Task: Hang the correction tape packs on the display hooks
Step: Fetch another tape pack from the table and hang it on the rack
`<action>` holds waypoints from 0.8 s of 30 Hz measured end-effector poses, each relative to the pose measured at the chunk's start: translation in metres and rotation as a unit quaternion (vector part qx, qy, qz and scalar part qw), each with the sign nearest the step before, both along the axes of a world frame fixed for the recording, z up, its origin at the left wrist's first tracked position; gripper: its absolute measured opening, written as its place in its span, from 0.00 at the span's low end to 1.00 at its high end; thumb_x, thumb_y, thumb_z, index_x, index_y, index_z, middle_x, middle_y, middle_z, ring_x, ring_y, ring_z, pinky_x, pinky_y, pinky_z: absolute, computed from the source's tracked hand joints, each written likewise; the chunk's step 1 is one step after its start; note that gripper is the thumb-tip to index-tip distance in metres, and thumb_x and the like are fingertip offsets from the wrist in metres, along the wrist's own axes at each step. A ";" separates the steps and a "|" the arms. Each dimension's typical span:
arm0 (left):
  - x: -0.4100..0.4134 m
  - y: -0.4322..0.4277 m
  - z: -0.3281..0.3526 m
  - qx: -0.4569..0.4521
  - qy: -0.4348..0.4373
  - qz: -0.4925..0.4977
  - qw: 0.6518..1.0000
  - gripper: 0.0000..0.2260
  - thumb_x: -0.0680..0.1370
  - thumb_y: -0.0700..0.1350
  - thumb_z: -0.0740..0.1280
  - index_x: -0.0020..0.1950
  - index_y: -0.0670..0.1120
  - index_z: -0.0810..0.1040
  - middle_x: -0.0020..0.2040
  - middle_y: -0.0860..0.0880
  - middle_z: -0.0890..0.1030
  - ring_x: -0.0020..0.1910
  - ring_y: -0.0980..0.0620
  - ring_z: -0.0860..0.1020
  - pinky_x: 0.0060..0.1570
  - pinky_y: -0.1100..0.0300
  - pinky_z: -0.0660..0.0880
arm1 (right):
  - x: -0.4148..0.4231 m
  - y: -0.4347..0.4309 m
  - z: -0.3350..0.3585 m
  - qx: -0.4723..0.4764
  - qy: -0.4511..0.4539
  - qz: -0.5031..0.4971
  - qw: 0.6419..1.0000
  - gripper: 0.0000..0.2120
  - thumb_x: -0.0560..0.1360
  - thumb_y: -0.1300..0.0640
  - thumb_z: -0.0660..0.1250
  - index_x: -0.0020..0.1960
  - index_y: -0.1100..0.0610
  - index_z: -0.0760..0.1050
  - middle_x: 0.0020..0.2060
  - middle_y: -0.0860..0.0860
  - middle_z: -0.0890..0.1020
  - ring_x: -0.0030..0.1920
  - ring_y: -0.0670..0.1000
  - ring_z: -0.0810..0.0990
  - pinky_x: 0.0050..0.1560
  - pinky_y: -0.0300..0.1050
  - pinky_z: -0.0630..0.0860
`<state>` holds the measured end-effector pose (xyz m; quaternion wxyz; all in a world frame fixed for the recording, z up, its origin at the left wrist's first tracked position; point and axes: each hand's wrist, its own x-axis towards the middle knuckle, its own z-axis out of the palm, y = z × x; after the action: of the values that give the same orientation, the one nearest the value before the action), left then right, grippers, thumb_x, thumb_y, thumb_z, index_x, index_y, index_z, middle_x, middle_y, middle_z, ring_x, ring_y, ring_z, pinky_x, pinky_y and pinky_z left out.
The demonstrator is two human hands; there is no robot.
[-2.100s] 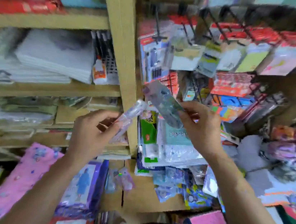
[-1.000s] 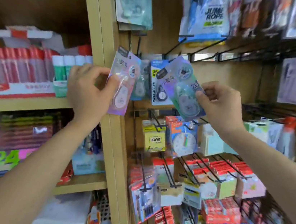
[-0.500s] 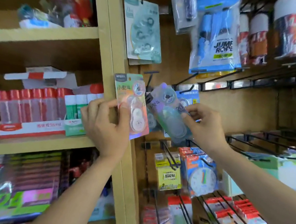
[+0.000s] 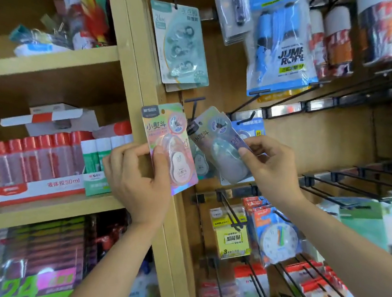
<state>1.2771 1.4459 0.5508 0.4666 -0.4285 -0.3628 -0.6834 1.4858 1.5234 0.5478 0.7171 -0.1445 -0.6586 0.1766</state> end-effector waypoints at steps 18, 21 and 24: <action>0.000 -0.001 -0.001 -0.019 -0.009 -0.017 1.000 0.07 0.78 0.44 0.73 0.46 0.40 0.81 0.49 0.43 0.81 0.49 0.41 0.75 0.53 0.68 0.64 | -0.025 0.024 0.012 -0.143 0.013 0.015 0.989 0.04 0.74 0.62 0.73 0.42 0.56 0.81 0.34 0.52 0.81 0.36 0.47 0.78 0.41 0.42 0.76; 0.000 -0.001 -0.001 -0.021 -0.007 -0.020 1.000 0.08 0.79 0.45 0.72 0.47 0.40 0.81 0.49 0.43 0.81 0.50 0.42 0.75 0.53 0.70 0.63 | -0.026 0.035 0.011 -0.135 -0.036 -0.062 0.988 0.04 0.74 0.59 0.74 0.47 0.55 0.80 0.37 0.50 0.81 0.40 0.49 0.80 0.48 0.51 0.80; 0.000 -0.002 -0.001 -0.020 -0.007 -0.020 1.000 0.08 0.79 0.45 0.72 0.46 0.39 0.81 0.49 0.42 0.81 0.50 0.43 0.75 0.53 0.70 0.63 | -0.027 0.035 0.007 -0.019 -0.088 -0.168 0.982 0.13 0.74 0.55 0.73 0.58 0.53 0.79 0.48 0.48 0.81 0.48 0.49 0.78 0.53 0.52 0.78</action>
<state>1.2775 1.4444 0.5497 0.4416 -0.4404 -0.3707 -0.6882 1.4587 1.5582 0.5553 0.6730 -0.2819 -0.6818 0.0524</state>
